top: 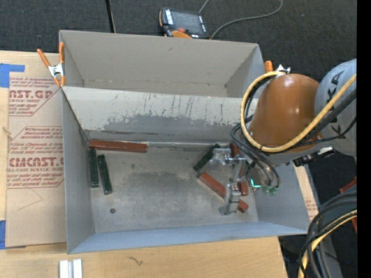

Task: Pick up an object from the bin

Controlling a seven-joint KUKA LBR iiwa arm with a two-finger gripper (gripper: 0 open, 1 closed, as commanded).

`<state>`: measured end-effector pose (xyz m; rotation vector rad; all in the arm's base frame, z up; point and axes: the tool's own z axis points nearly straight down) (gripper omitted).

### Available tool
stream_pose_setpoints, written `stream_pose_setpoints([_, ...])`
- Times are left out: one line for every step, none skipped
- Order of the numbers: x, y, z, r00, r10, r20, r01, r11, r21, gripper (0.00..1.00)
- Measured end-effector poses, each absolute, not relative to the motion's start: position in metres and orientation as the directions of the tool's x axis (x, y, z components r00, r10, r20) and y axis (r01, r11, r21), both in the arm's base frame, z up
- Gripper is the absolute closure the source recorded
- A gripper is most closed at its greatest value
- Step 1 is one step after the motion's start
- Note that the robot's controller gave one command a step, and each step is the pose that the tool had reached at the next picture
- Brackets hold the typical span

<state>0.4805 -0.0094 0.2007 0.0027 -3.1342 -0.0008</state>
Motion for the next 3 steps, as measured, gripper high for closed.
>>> stream_pose_setpoints([0.534,-0.049,0.11,-0.994,-0.114,0.003,-0.114,0.994,0.001,0.0])
stream_pose_setpoints([0.523,-0.071,0.068,-1.0,0.017,0.003,0.017,1.0,0.001,0.0])
stream_pose_setpoints([0.523,-0.071,0.069,-1.0,0.016,0.003,0.016,1.0,0.001,1.0])
